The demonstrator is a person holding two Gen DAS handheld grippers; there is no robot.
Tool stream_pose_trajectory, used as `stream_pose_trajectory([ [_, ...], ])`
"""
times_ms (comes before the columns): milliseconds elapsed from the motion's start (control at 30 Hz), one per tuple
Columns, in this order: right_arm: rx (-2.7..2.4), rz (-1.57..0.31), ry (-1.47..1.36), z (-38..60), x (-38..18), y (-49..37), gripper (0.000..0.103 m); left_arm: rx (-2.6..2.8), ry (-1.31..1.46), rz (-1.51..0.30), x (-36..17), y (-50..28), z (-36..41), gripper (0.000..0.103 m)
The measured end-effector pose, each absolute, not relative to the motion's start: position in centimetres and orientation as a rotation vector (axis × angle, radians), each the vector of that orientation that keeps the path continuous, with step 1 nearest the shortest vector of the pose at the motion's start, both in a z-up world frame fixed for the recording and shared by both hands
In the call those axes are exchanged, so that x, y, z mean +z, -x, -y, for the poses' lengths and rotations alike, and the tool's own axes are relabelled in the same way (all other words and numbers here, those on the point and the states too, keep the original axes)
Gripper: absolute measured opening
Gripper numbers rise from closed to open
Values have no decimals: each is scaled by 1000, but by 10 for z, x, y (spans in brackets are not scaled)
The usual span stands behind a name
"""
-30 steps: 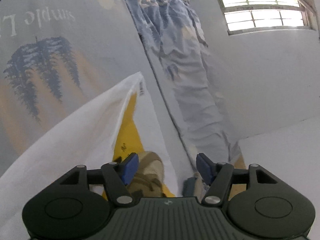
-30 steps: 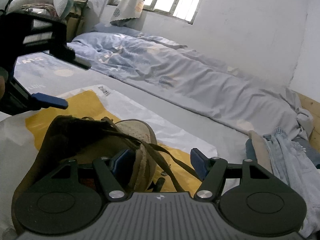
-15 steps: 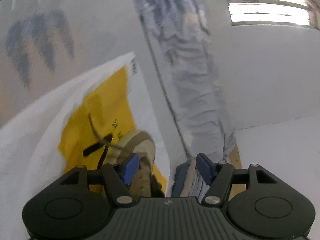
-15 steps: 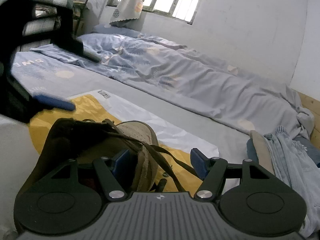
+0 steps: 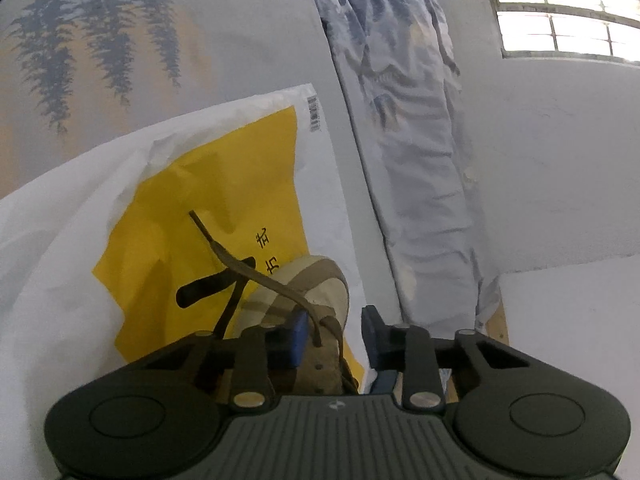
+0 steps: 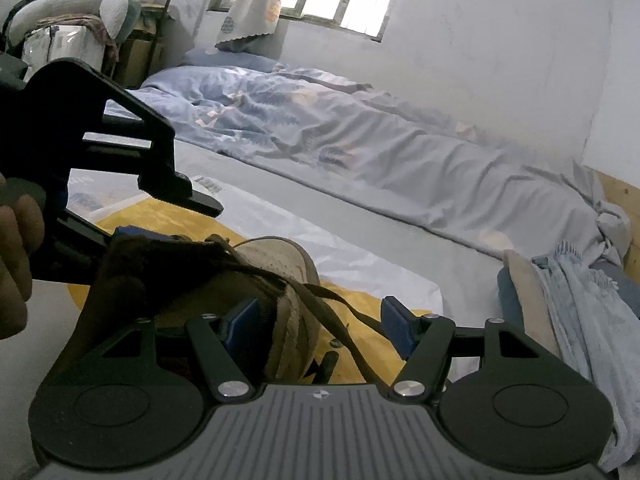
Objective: Lace up shoes with both hands
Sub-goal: 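Grasp the dark lace end with the left gripper and lift it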
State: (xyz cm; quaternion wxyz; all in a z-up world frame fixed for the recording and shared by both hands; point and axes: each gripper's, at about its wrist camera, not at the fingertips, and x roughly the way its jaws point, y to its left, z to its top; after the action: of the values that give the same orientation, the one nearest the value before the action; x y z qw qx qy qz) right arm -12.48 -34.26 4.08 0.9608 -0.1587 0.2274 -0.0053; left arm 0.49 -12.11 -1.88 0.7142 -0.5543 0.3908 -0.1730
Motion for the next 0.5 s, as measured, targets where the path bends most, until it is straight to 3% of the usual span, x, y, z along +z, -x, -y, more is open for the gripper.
stream_pose_trajectory([
  [100, -12, -461, 319, 343, 41, 126, 67, -367, 1226, -855, -20, -4, 122, 16],
  [233, -16, -465, 317, 344, 40, 126, 67, -361, 1195, -844, -18, -3, 124, 0],
  [500, -68, -484, 317, 346, 38, 125, 68, -341, 1181, -769, -6, -6, 109, 0],
])
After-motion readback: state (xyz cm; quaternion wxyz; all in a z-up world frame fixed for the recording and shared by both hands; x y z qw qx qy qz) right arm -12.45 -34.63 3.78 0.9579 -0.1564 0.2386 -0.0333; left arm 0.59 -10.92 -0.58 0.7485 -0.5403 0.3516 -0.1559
